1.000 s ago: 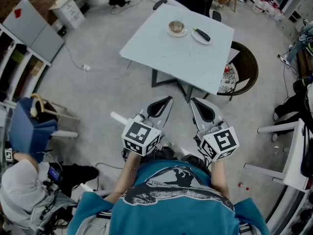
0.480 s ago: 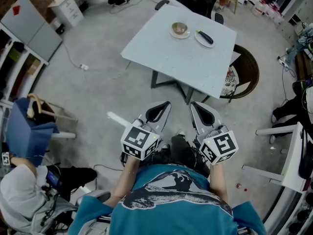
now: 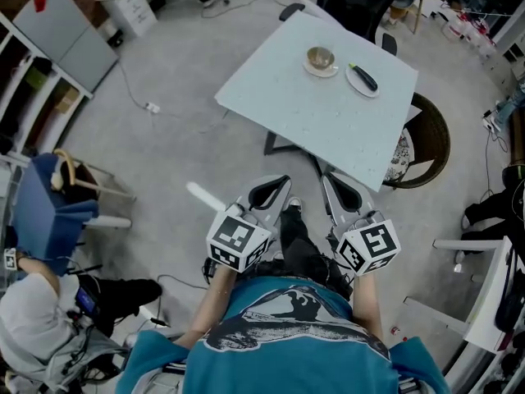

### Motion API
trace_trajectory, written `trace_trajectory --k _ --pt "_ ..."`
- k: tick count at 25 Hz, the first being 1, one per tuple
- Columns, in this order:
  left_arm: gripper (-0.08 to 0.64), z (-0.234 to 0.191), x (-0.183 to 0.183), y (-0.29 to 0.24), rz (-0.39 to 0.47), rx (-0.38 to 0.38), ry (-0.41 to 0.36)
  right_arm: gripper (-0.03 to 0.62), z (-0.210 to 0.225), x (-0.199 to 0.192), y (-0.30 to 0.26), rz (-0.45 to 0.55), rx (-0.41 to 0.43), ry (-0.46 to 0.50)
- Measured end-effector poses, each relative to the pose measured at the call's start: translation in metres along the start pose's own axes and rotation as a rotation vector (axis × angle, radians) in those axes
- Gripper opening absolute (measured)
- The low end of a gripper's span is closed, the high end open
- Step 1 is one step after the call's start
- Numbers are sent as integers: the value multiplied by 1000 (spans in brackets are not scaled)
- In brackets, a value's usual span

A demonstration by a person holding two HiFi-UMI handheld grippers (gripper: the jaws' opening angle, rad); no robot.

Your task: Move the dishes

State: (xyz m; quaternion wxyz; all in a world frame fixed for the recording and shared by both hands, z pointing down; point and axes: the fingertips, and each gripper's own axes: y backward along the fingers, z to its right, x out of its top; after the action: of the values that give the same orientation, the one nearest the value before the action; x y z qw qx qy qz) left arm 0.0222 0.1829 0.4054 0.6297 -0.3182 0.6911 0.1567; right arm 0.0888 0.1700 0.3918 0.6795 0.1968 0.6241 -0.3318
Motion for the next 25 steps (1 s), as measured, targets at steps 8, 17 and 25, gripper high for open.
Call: trace_trajectory --k 8,17,25 --pt "12 -68 35 -62 19 75 -24 2 62 20 -78 -10 63 11" --pt "12 -112 51 -136 -32 91 -22 2 129 32 -138 -20 95 -24" --pt "12 -126 56 -179 -83 86 -36 2 172 29 -162 -22 88 -67"
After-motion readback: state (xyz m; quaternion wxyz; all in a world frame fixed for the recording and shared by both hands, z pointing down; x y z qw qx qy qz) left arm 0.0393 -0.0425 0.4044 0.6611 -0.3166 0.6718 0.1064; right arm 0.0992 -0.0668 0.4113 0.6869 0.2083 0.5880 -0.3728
